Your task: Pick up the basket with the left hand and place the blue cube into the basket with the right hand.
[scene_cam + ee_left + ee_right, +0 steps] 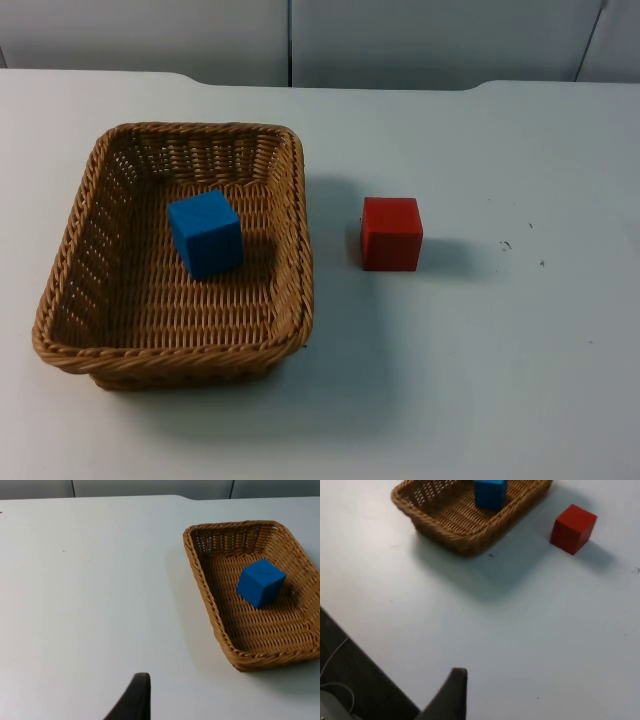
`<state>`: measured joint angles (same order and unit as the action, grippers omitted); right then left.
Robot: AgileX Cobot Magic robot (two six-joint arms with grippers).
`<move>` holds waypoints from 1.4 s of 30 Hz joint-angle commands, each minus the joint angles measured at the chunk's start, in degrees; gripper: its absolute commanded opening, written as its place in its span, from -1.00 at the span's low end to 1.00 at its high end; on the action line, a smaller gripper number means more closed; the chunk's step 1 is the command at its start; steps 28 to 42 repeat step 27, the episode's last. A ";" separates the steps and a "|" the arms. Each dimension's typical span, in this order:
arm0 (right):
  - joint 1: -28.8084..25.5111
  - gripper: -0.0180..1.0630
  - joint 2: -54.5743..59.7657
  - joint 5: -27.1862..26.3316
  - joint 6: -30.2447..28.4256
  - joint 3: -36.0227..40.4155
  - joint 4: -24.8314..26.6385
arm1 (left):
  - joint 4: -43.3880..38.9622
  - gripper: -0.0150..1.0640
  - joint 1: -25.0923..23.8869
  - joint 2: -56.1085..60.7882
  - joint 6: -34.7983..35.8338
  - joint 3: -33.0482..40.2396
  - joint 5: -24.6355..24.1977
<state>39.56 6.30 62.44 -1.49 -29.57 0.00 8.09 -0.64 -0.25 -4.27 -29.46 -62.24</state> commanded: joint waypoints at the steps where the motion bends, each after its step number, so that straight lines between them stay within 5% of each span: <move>1: -3.86 0.96 -2.31 -0.75 0.04 0.33 0.00 | 0.03 0.82 0.28 0.25 0.20 0.13 0.70; 23: -35.65 0.96 -6.30 -1.08 0.04 0.00 0.00 | 0.13 0.82 0.28 0.25 0.21 0.13 0.70; 42: -38.65 0.96 -6.30 -1.08 0.04 0.00 0.00 | 0.13 0.82 0.28 0.25 0.21 0.13 0.70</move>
